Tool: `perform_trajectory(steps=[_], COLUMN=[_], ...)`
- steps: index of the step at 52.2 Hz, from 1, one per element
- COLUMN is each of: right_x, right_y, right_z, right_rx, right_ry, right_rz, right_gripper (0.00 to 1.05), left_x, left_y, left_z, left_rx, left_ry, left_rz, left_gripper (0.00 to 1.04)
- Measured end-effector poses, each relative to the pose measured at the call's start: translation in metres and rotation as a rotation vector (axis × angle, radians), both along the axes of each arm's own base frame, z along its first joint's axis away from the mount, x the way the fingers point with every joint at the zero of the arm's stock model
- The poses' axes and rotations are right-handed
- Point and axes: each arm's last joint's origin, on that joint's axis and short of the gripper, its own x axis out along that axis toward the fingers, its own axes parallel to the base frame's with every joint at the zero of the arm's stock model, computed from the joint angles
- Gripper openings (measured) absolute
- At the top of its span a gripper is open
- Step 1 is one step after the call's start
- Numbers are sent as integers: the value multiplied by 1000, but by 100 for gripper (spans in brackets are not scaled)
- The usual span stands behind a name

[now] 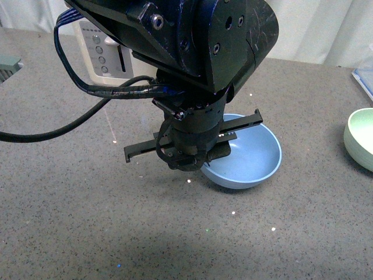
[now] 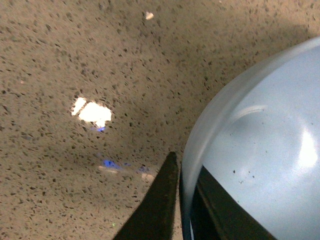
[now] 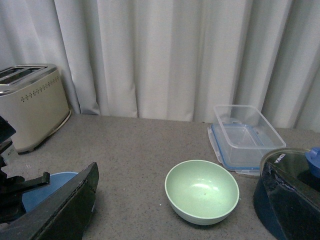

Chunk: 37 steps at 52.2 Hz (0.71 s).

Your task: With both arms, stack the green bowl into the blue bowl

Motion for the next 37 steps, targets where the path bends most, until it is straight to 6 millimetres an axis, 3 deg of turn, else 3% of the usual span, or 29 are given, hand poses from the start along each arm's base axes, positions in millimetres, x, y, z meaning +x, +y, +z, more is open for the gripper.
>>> perform_trajectory(steps=[9, 13, 20, 26, 29, 34, 37], right_x=[0, 0, 0, 0, 0, 0, 0], right_y=[0, 0, 0, 0, 0, 0, 0], right_z=[0, 0, 0, 0, 0, 0, 0], right_rx=[0, 0, 0, 0, 0, 0, 0], right_ry=[0, 0, 0, 0, 0, 0, 0], right_rz=[0, 0, 0, 0, 0, 0, 1], right_gripper=[96, 96, 96, 96, 96, 96, 96], left_x=[5, 7, 2, -7, -14, -15, -18], left_y=[5, 12, 40, 71, 99, 114, 120], left_z=[10, 29, 69, 84, 86, 81, 66], left_rx=[14, -17, -76, -78, -62, -16, 63], left_ry=[-55, -98, -226, -290, -318, -346, -543], left_rz=[25, 43, 94, 117, 142, 149, 85], left_gripper=[38, 54, 83, 100, 98, 97, 86])
